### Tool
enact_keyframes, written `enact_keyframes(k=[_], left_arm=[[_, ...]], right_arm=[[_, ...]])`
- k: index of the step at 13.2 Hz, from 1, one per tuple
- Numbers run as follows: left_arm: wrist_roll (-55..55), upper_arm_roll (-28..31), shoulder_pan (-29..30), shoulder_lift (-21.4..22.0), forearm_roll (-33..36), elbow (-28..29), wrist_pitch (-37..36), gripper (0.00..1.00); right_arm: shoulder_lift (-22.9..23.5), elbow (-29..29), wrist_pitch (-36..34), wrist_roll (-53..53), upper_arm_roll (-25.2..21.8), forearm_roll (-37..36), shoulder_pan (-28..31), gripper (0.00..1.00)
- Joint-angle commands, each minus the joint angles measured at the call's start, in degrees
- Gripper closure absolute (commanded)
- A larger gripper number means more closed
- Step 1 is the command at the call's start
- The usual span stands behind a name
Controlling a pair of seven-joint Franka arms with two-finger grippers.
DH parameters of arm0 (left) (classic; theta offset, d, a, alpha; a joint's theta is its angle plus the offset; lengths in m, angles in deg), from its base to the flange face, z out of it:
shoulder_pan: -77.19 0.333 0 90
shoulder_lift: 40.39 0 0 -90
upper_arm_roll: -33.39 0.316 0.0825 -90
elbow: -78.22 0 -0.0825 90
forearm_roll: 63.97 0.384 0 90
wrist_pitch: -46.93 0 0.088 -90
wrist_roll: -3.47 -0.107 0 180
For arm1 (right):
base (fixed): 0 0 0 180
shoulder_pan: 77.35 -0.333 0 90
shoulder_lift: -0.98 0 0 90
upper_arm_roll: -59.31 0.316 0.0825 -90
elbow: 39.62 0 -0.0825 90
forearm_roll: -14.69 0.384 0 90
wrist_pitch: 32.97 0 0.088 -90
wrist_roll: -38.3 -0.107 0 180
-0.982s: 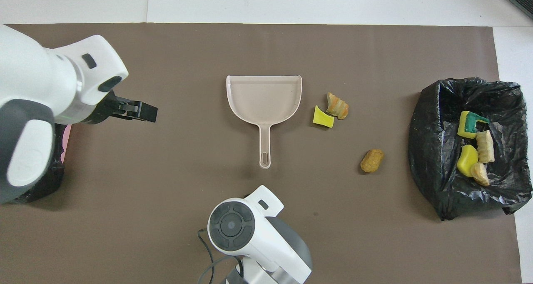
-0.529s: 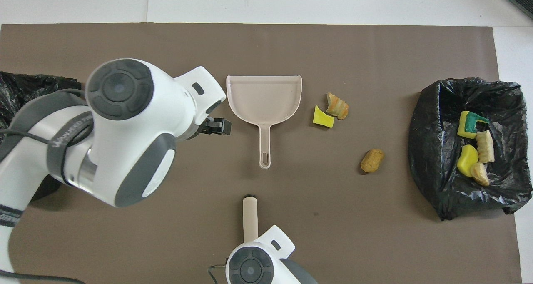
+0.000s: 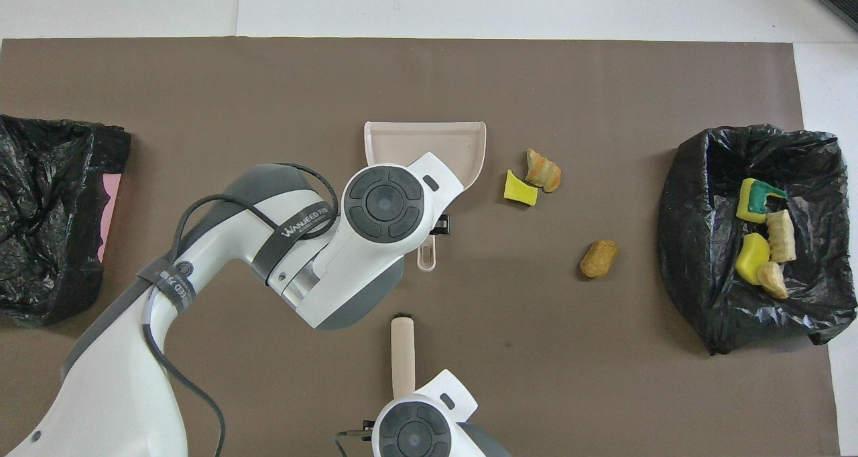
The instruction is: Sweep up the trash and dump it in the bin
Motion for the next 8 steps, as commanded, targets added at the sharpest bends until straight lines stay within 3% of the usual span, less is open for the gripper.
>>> enact_keyframes(k=[1,3,5,6,8], left_arm=[[4.12,-0.27,-2.07,-2.96,3.13,0.70,2.49,0.00],[8.34,-0.88,-2.53,-4.91,6.49,0.87,3.99,0.00],[8.52,-1.23,-2.53,-4.74,6.40,2.54,4.34,0.06],[8.61,-1.32,-2.44,-4.74,6.23,2.55,4.43,0.16],[8.70,-1.32,-2.44,-4.74,6.05,2.72,4.08,0.41]], right_arm=[[-0.34,1.26,1.98,0.80,-0.06,1.78,-0.95,0.30],[0.79,1.09,2.07,1.07,-0.06,1.78,-1.39,0.32],[0.98,1.08,2.42,1.94,-0.06,1.78,-1.74,0.43],[0.98,1.08,2.51,1.94,-0.06,1.86,-1.74,0.50],[0.98,1.08,2.42,1.77,-0.06,1.86,-1.74,0.53]])
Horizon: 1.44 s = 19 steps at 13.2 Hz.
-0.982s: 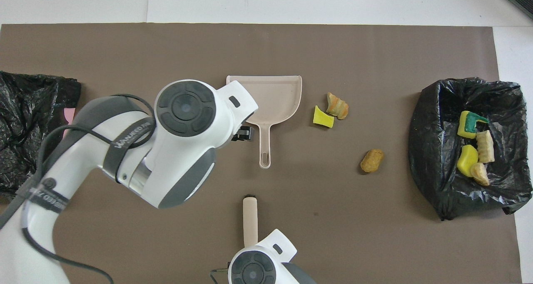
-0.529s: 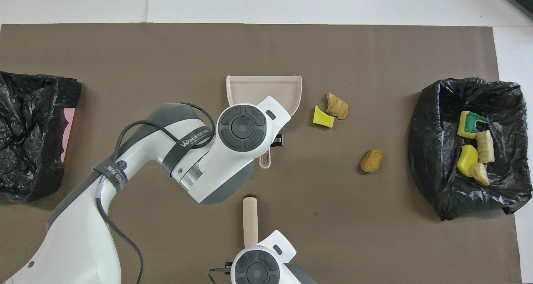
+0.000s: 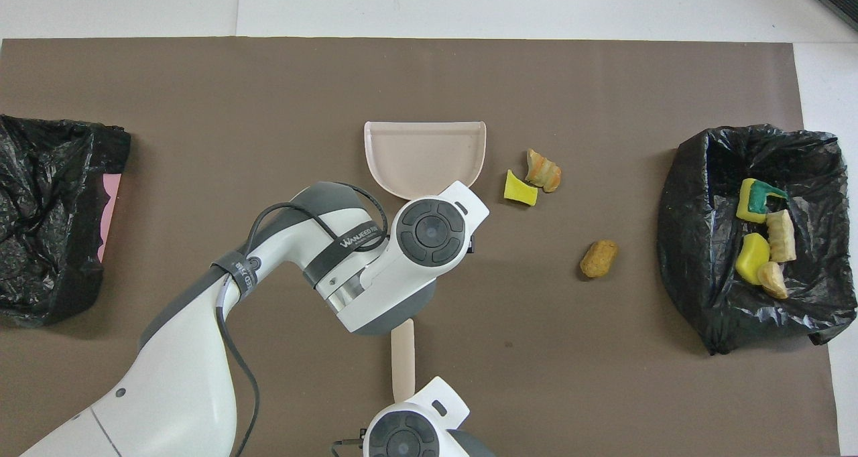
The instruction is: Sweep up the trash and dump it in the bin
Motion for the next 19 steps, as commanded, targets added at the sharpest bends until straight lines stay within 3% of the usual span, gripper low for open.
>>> enact_keyframes(k=[1,4,5,6,9,13,15,19], left_arm=[[1.26,-0.09,0.28,0.79,1.11,1.07,0.98,0.53],[1.17,-0.09,0.81,1.23,1.20,0.72,0.89,0.76],[1.09,-0.09,0.81,1.32,1.20,0.63,0.89,0.81],[0.74,-0.09,0.81,1.49,1.20,0.63,0.46,0.84],[-1.71,-0.09,1.77,3.95,1.11,0.81,-1.65,0.94],[-17.59,0.00,4.76,6.50,0.85,0.90,-5.87,1.00],[-27.52,0.09,5.90,6.68,0.68,0.81,-7.36,1.00],[-46.59,0.88,7.84,7.12,-1.51,0.55,-11.14,1.00]], right_arm=[[-0.25,0.81,1.46,1.57,-0.06,1.76,-0.03,0.53],[0.62,0.81,1.54,1.49,-0.06,1.85,-0.20,0.54],[0.98,0.63,1.63,1.75,-0.06,1.76,-0.29,0.71],[1.42,0.11,1.54,1.40,-0.06,1.76,-0.20,1.00],[2.65,-2.88,0.67,0.52,-0.15,1.93,0.50,1.00],[0.90,-3.68,-0.82,0.34,-0.59,1.85,4.44,1.00],[-1.12,-4.20,-3.98,1.21,-0.68,1.32,8.39,1.00],[-3.67,-8.94,-16.63,7.71,-0.94,-1.30,17.78,1.00]])
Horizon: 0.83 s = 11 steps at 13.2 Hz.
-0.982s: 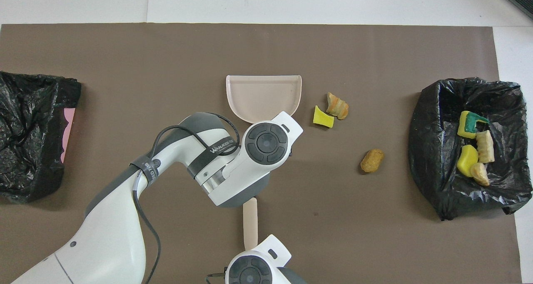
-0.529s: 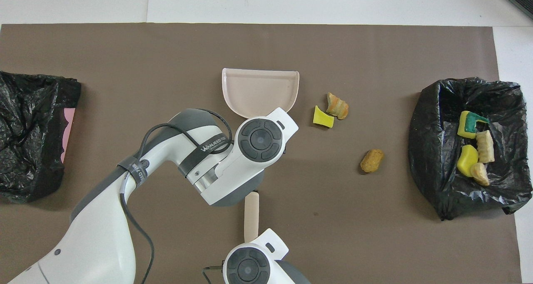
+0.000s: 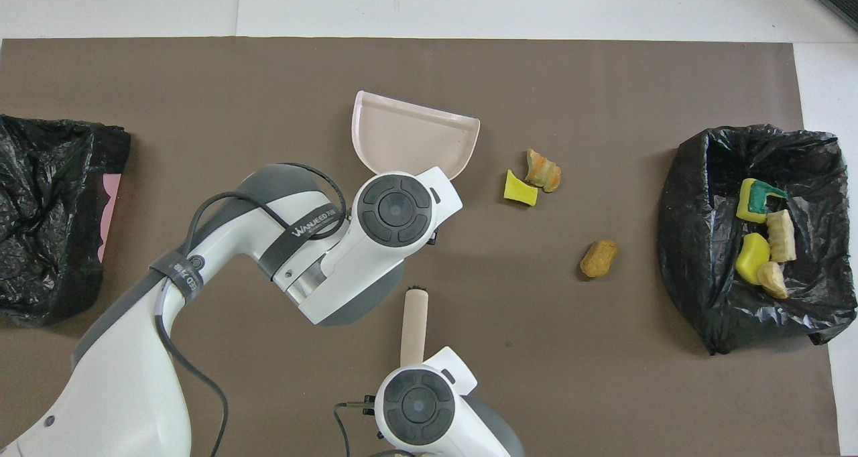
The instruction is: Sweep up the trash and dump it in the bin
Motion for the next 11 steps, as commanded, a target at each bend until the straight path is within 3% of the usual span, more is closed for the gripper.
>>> enact_keyframes(k=[1,5,11], left_arm=[[-13.37,0.37,1.79,1.82,-2.06,0.71,-2.10,1.00],[-31.89,0.46,3.20,1.82,-2.06,0.98,-3.07,1.00],[-56.89,0.72,4.96,1.74,-2.06,1.16,-0.88,1.00]], right_arm=[[-3.23,-2.42,-6.46,4.46,0.45,-2.04,7.35,1.00],[-4.48,-3.66,-15.08,6.77,0.37,-7.38,15.19,1.00],[-6.84,1.42,-18.53,8.08,0.54,-13.21,27.04,1.00]])
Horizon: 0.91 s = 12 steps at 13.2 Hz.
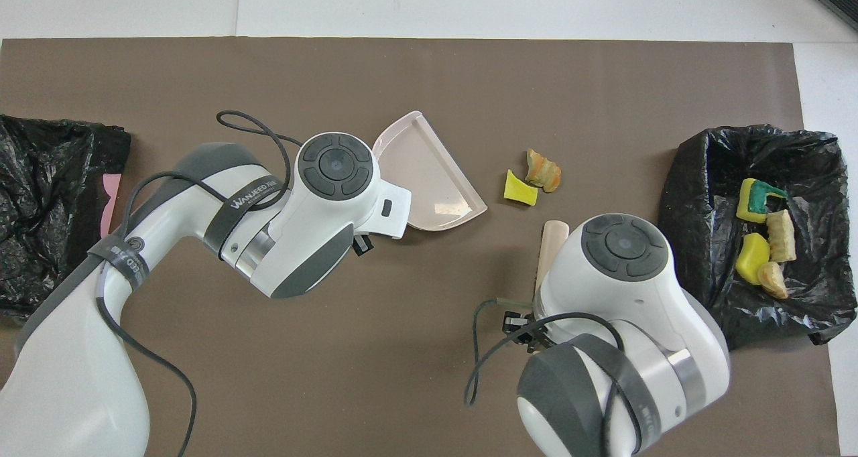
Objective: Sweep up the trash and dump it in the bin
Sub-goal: 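Hold the dustpan with the left gripper while the right gripper grasps the brush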
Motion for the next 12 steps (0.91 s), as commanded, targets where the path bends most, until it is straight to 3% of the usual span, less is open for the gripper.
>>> enact_keyframes(k=[1,3,6,12], left_arm=[[-7.85,-0.10,0.96,1.36,-0.99,1.25,0.96,1.00],[-8.03,0.25,0.96,0.84,-0.99,1.08,1.74,1.00],[-7.86,0.34,0.96,0.57,-0.99,1.60,2.89,1.00],[-7.42,0.25,0.79,1.71,-0.90,4.94,3.33,1.00]], right_arm=[[-3.66,5.34,1.01,3.33,0.86,-1.74,6.23,1.00],[-5.95,10.25,5.39,6.50,0.86,-1.66,9.06,1.00],[-4.99,14.75,13.22,7.04,0.94,-1.66,9.68,1.00],[1.14,12.48,19.12,7.39,1.12,-0.87,7.76,1.00]])
